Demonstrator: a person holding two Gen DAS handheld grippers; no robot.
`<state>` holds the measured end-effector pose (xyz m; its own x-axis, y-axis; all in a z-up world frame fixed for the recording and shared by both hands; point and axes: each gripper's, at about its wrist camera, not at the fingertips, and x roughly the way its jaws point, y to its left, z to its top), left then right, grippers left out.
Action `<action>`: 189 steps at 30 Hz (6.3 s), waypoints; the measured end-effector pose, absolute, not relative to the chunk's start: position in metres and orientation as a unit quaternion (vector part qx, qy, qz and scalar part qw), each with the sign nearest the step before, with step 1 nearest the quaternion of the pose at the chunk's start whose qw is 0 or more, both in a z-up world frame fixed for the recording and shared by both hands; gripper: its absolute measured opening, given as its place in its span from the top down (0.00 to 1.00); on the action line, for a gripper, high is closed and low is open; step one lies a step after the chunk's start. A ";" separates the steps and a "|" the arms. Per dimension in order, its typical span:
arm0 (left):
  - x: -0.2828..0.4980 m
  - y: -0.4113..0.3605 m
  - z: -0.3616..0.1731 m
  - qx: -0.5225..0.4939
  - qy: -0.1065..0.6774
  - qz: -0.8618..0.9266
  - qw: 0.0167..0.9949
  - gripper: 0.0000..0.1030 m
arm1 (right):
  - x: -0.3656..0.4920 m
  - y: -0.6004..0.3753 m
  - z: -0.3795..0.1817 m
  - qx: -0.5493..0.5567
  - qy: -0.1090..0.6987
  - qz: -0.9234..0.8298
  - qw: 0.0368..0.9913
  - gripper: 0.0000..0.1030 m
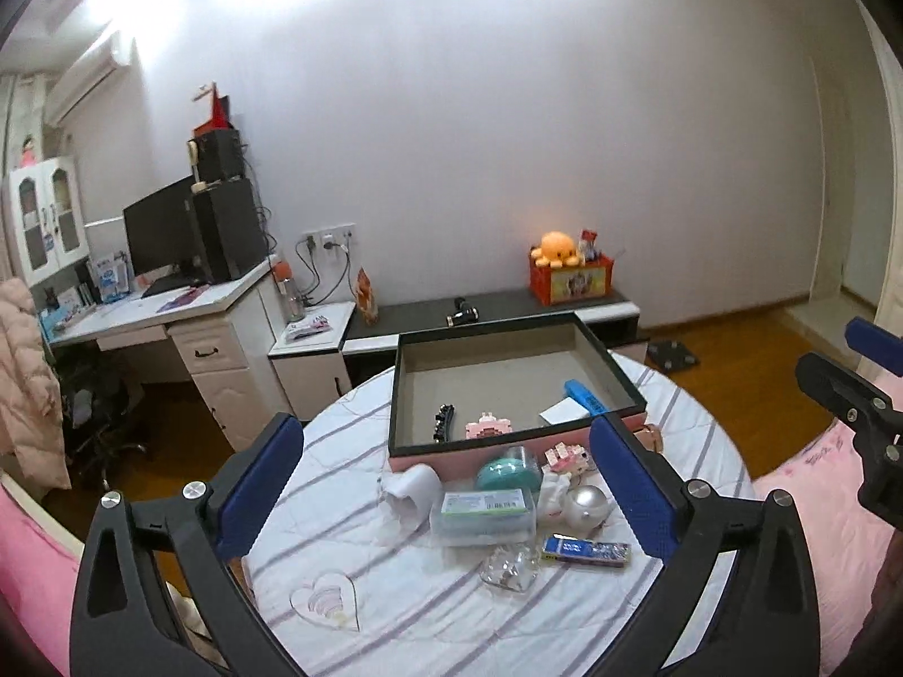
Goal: Organize rigid objects
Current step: 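Withdraw both tools from the tray, then grasp the clear plastic box with left tool while right tool grasps rose-gold canister, then carry clear box and rose-gold canister into the tray and open both tools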
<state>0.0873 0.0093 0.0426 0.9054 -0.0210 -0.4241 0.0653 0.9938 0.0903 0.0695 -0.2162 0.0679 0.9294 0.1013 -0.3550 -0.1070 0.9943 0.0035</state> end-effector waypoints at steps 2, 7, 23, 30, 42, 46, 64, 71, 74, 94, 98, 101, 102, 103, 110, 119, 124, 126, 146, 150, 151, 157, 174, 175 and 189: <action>0.077 0.014 0.037 0.031 0.214 -0.030 0.976 0.00 | 0.057 -0.216 0.066 -0.011 0.172 0.044 0.984 0.22; 0.057 0.022 0.022 0.007 0.199 -0.004 0.980 0.00 | 0.029 -0.217 0.054 0.004 0.158 0.032 0.987 0.22; 0.030 0.017 0.005 0.028 0.180 0.016 0.983 0.00 | 0.005 -0.214 0.038 0.002 0.144 0.029 0.989 0.22; 0.032 0.016 0.004 0.027 0.188 0.018 0.982 0.00 | 0.007 -0.216 0.037 0.007 0.154 0.024 0.988 0.22; 0.100 0.004 -0.027 0.038 0.282 -0.003 0.959 0.00 | 0.062 -0.223 0.016 0.010 0.224 0.020 0.974 0.19; 0.135 -0.002 -0.048 0.043 0.324 -0.006 0.945 0.00 | 0.099 -0.222 -0.004 0.008 0.270 0.027 0.962 0.19; 0.231 -0.006 -0.118 0.040 0.459 -0.051 0.886 0.00 | 0.239 -0.217 -0.085 0.004 0.412 0.016 0.911 0.19; 0.244 0.001 -0.132 0.020 0.478 -0.057 0.876 0.00 | 0.255 -0.211 -0.097 -0.008 0.426 0.008 0.905 0.19; 0.247 0.004 -0.135 0.012 0.483 -0.062 0.873 0.00 | 0.262 -0.209 -0.103 -0.007 0.428 0.015 0.904 0.19; 0.246 -0.003 -0.137 0.045 0.478 -0.057 0.875 0.10 | 0.218 -0.224 -0.105 0.021 0.449 0.059 0.891 0.47; 0.243 0.000 -0.132 0.042 0.479 -0.057 0.875 0.10 | 0.217 -0.228 -0.102 0.032 0.450 0.065 0.890 0.46; 0.238 0.001 -0.124 0.047 0.467 -0.048 0.881 0.10 | 0.213 -0.228 -0.098 0.032 0.443 0.062 0.894 0.46; 0.237 0.001 -0.122 0.046 0.464 -0.047 0.883 0.10 | 0.210 -0.228 -0.095 0.032 0.439 0.062 0.896 0.46; 0.235 0.001 -0.119 0.045 0.461 -0.045 0.885 0.10 | 0.207 -0.228 -0.093 0.031 0.436 0.064 0.897 0.46; 0.211 0.010 -0.087 0.038 0.420 -0.032 0.906 0.10 | 0.183 -0.225 -0.062 0.024 0.393 0.065 0.917 0.46; 0.167 0.023 -0.033 0.039 0.342 -0.016 0.939 0.10 | 0.137 -0.221 -0.012 0.008 0.305 0.063 0.950 0.46; 0.133 0.026 -0.004 0.045 0.290 -0.019 0.956 0.10 | 0.107 -0.220 0.008 0.002 0.265 0.062 0.962 0.46; 0.122 0.027 0.004 0.044 0.277 -0.022 0.960 0.10 | 0.096 -0.219 0.015 -0.007 0.249 0.058 0.967 0.46; 0.069 0.032 0.030 0.035 0.223 -0.011 0.974 0.10 | 0.039 -0.223 0.041 -0.010 0.189 0.063 0.980 0.46; 0.070 0.030 0.029 0.035 0.224 -0.011 0.974 0.10 | 0.039 -0.225 0.042 -0.008 0.190 0.062 0.980 0.46; 0.070 0.030 0.030 0.035 0.224 -0.010 0.974 0.10 | 0.038 -0.225 0.042 -0.008 0.190 0.062 0.980 0.46; 0.073 0.030 0.029 0.035 0.225 -0.009 0.974 0.10 | 0.042 -0.225 0.041 -0.007 0.191 0.062 0.980 0.46; 0.140 0.028 0.028 0.040 0.248 -0.016 0.968 0.10 | 0.105 -0.218 0.043 -0.012 0.214 0.067 0.975 0.46; 0.148 0.026 0.027 0.042 0.249 -0.018 0.968 0.10 | 0.111 -0.217 0.043 -0.014 0.215 0.066 0.974 0.46; 0.292 0.009 -0.004 0.072 0.323 -0.034 0.943 0.10 | 0.246 -0.202 0.013 -0.008 0.276 0.091 0.957 0.46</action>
<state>0.2917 0.0086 -0.0036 0.7885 -0.0181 -0.6148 0.1110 0.9873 0.1133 0.2463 -0.2023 0.0132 0.8305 0.1705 -0.5302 -0.1793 0.9832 0.0353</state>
